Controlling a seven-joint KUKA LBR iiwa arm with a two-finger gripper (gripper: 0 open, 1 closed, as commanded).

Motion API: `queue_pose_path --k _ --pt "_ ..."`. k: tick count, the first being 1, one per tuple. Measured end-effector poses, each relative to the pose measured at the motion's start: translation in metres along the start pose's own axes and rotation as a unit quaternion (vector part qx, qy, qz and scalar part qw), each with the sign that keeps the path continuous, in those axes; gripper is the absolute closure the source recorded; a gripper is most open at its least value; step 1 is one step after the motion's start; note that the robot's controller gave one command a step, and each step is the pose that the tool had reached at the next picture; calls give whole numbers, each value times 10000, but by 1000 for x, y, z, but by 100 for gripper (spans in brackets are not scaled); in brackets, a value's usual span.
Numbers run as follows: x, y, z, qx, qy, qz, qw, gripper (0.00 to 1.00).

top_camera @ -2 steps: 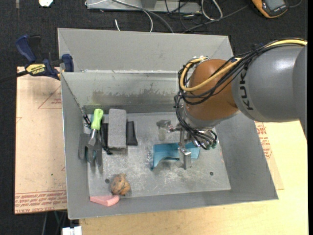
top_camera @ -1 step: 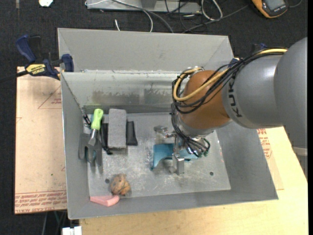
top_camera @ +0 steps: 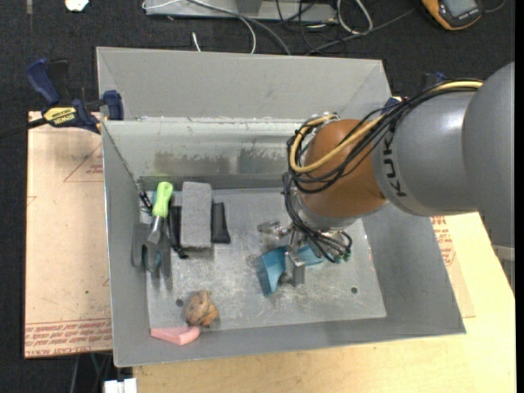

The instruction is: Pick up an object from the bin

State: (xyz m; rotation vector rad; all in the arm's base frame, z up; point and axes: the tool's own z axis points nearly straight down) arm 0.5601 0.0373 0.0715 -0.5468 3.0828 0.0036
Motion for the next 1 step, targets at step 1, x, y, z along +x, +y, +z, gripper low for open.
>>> queue_pose_path --k 1 --pt "0 0 0 -2 -1 1 10000 100"
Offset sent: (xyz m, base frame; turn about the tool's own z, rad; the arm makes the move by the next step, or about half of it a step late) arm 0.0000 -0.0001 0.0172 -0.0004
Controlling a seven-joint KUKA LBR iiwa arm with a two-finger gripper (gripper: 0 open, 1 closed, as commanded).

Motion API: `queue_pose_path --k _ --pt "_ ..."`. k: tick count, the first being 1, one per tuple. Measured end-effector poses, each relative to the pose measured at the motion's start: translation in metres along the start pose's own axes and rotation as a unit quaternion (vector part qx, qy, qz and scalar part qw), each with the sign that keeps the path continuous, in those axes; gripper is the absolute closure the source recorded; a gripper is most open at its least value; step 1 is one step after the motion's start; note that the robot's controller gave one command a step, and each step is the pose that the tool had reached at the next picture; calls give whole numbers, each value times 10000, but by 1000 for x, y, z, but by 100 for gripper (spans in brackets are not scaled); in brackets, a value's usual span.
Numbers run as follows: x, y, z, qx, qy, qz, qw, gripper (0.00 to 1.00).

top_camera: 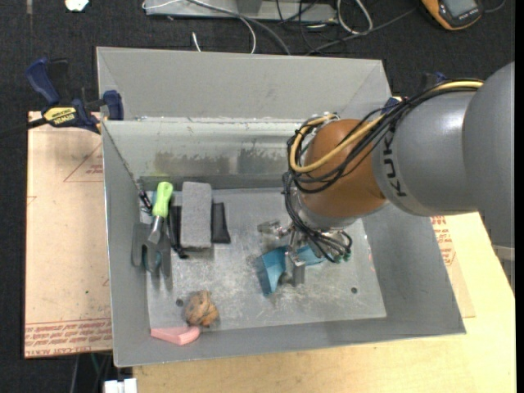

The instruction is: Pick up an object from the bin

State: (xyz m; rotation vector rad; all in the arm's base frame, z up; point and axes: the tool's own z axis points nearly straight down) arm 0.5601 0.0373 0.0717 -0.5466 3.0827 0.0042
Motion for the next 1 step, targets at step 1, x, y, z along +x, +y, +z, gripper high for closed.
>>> queue_pose_path --k 1 --pt "1 0 -8 -1 12 5 10000 100"
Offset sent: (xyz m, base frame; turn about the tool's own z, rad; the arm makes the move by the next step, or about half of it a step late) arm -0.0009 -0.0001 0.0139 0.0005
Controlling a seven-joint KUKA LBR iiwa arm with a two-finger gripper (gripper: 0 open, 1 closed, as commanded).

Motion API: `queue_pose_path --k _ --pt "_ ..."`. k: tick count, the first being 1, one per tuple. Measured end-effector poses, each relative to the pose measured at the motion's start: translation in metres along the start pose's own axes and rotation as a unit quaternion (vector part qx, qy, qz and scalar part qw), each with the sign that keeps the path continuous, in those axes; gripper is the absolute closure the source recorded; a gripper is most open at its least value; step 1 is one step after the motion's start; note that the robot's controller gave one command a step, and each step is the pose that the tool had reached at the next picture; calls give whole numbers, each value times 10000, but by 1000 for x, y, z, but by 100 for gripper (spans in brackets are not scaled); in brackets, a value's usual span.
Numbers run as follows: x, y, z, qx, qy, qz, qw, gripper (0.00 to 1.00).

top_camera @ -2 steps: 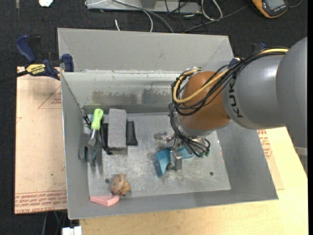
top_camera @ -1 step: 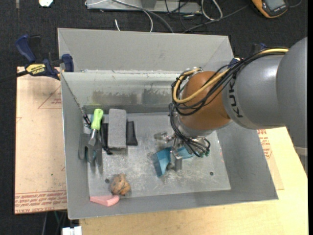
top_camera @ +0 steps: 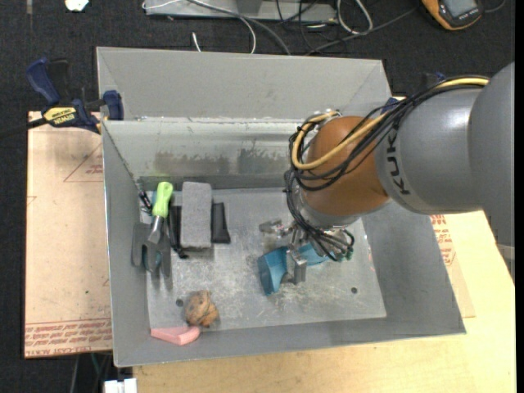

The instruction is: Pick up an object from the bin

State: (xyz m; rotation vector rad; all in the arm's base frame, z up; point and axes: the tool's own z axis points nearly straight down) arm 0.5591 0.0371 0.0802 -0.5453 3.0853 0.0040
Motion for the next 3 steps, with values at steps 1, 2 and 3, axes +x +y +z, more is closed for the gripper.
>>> queue_pose_path --k 1,2,3 --pt "0 0 -7 1 -3 4 10000 100" --pt "2 1 -46 -16 45 10 10000 100" --pt "0 1 -89 -11 21 8 10000 100"
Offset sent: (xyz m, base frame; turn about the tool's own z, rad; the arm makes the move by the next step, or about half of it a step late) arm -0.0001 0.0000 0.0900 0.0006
